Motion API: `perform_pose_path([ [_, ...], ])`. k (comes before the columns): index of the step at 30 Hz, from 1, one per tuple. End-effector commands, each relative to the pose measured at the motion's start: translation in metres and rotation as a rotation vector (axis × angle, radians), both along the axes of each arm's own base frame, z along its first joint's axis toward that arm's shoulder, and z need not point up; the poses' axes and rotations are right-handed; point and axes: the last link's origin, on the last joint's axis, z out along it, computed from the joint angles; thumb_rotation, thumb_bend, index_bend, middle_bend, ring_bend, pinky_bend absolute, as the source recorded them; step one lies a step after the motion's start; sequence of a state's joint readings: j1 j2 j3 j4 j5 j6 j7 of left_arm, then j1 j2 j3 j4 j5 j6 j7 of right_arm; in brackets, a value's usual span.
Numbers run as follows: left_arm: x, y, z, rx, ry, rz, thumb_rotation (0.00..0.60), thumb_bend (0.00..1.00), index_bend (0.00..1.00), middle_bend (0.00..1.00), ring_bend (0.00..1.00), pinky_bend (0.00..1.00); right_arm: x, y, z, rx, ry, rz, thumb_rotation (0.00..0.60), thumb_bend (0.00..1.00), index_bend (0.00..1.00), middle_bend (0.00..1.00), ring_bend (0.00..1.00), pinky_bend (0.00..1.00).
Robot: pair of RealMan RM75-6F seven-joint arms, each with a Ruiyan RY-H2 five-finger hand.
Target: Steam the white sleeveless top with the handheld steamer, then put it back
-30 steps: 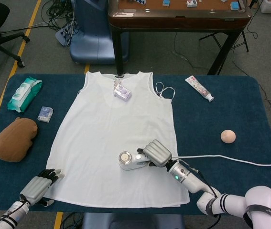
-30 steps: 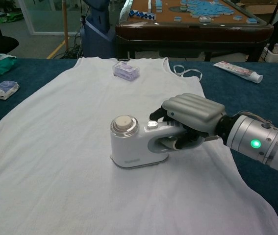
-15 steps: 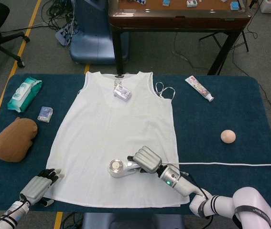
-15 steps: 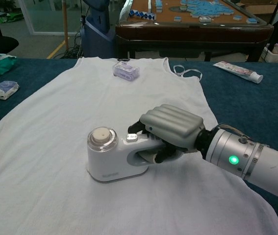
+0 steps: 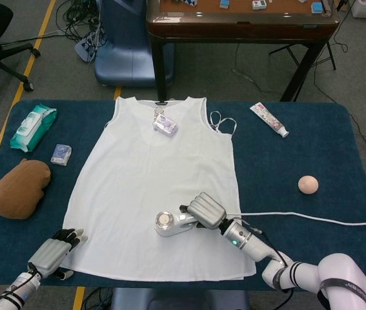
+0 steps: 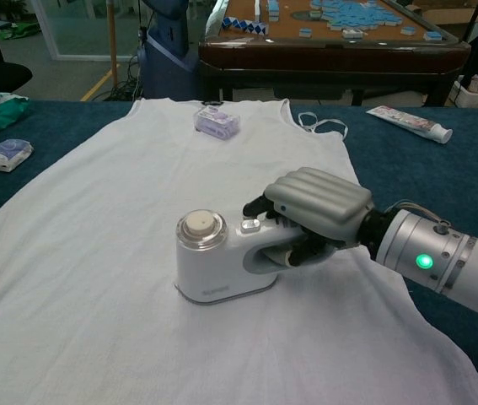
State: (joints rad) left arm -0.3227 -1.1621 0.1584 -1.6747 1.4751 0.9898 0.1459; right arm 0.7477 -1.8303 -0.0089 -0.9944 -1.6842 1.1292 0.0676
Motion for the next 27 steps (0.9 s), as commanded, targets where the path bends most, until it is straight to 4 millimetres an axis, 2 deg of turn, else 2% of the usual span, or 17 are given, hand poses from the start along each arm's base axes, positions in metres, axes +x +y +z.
perform_pose_path([
  [1, 0.000, 0.000, 0.000, 0.001, 0.002, 0.000, 0.570, 0.17, 0.14, 0.06, 0.02, 0.03, -0.008, -0.005, 0.007, -0.020, 0.004, -0.017, 0.600, 0.53, 0.71, 0.84, 0.83, 0.80],
  [7, 0.000, 0.000, 0.001, 0.004, 0.002, 0.000, 0.571, 0.17, 0.14, 0.06, 0.02, 0.03, -0.010, -0.006, 0.008, -0.019, 0.004, -0.016, 0.600, 0.53, 0.71, 0.84, 0.83, 0.80],
  [21, 0.000, 0.000, 0.000, 0.001, 0.001, -0.003, 0.571, 0.17, 0.14, 0.06, 0.02, 0.03, 0.024, 0.017, -0.025, 0.072, -0.023, 0.054, 0.600, 0.53, 0.71, 0.84, 0.83, 0.80],
  [27, 0.000, 0.001, -0.001, 0.000, 0.001, -0.006, 0.571, 0.17, 0.14, 0.06, 0.02, 0.03, 0.018, 0.011, -0.020, 0.047, -0.016, 0.039, 0.600, 0.53, 0.71, 0.84, 0.83, 0.80],
])
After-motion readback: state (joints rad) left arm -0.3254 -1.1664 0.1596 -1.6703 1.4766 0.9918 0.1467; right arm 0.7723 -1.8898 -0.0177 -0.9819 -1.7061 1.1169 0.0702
